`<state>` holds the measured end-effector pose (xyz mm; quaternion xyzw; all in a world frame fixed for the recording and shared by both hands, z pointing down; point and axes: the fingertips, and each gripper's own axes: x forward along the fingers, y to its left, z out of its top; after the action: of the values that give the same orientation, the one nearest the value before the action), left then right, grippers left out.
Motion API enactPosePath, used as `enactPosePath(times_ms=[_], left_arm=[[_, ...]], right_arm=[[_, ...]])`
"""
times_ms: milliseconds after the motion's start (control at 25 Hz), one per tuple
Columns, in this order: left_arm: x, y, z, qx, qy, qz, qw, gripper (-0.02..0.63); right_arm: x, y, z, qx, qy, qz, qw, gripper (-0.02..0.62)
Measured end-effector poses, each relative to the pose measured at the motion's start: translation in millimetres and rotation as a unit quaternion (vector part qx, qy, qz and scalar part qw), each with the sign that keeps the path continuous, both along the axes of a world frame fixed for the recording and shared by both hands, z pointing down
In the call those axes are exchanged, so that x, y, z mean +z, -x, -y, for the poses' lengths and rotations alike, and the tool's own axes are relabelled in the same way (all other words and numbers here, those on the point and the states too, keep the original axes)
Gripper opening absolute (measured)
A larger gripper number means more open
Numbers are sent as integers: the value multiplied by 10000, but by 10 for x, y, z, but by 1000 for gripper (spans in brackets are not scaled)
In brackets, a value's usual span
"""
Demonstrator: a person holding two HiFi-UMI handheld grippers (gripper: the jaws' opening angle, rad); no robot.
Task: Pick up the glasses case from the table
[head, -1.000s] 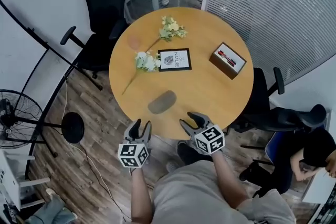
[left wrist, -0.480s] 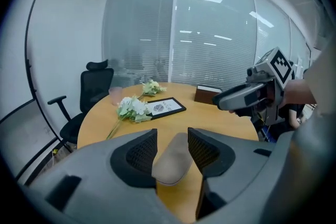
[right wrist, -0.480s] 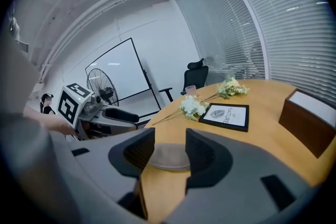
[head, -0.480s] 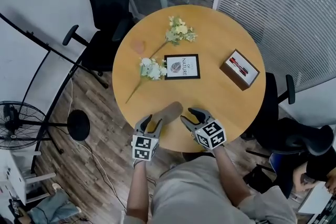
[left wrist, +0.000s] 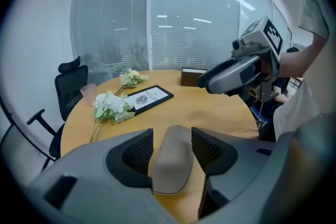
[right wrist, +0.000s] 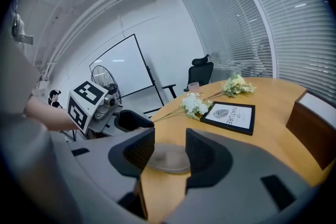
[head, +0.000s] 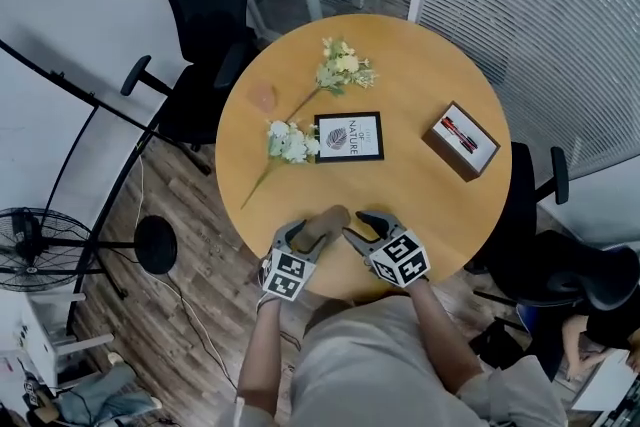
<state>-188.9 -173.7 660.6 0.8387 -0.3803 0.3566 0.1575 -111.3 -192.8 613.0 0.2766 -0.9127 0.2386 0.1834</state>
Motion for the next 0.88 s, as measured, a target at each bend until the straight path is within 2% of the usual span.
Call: enactPosePath(times_ms=[400, 560, 880], left_arm=[[454, -133, 33, 571, 706, 233, 9956, 276], [603, -150, 19, 720, 1086, 395, 9907, 324], [875, -198, -24, 1008, 1568, 686, 9801, 365]], right_arm=[[11, 34, 111, -108, -46, -4, 9999, 179], [0, 83, 163, -155, -37, 27, 9999, 179], [72, 92, 192, -229, 29, -15, 9997, 183]])
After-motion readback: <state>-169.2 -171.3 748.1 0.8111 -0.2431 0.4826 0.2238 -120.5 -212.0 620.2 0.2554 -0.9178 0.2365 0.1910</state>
